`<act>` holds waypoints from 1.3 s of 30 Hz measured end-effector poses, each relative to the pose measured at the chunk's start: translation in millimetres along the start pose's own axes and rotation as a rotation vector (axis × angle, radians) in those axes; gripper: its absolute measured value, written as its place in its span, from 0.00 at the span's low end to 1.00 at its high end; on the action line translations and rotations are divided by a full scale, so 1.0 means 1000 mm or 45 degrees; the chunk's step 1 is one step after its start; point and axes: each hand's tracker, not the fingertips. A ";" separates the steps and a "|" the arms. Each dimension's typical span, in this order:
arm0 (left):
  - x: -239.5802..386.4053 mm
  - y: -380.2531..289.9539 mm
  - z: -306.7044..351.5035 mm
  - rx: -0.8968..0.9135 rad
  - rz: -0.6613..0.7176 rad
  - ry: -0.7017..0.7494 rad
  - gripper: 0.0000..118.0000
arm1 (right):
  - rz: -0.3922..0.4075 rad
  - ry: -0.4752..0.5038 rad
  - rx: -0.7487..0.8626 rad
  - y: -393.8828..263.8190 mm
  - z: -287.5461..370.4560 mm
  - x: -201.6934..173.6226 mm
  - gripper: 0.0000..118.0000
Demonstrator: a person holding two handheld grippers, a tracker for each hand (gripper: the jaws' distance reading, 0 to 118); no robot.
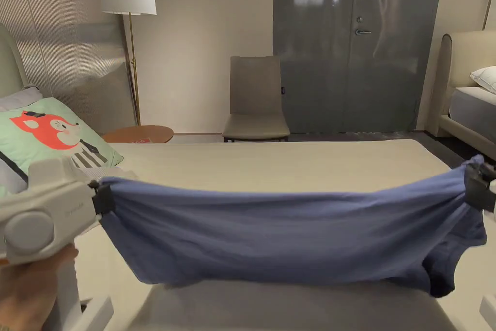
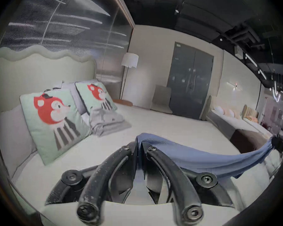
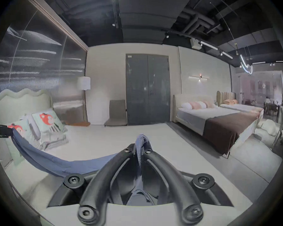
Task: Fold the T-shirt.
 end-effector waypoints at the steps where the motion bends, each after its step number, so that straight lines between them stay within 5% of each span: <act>1: -0.004 -0.015 0.010 -0.023 -0.029 0.012 0.04 | -0.008 0.000 -0.014 -0.013 0.013 0.002 0.05; 17: -0.076 -0.221 0.112 -0.544 -0.079 0.046 0.04 | 0.025 0.018 -0.602 -0.184 0.153 0.042 0.05; 33: -0.105 -0.266 0.111 -0.755 -0.145 0.218 0.03 | 0.006 -0.066 -0.841 -0.256 0.154 0.056 0.06; 34: -0.109 -0.263 0.115 -0.727 -0.107 0.204 0.05 | 0.000 -0.077 -0.832 -0.254 0.156 0.056 0.15; 35: -0.111 -0.258 0.120 -0.688 -0.041 0.173 0.17 | 0.019 -0.109 -0.818 -0.250 0.157 0.054 0.41; 37: -0.112 -0.247 0.129 -0.602 0.008 0.112 0.51 | 0.053 -0.118 -0.705 -0.239 0.164 0.054 0.82; 38: -0.107 -0.242 0.135 -0.547 -0.003 0.090 0.64 | 0.042 -0.110 -0.628 -0.231 0.168 0.053 0.89; 39: -0.102 -0.235 0.140 -0.486 -0.025 0.064 0.64 | 0.030 -0.101 -0.540 -0.220 0.173 0.051 0.87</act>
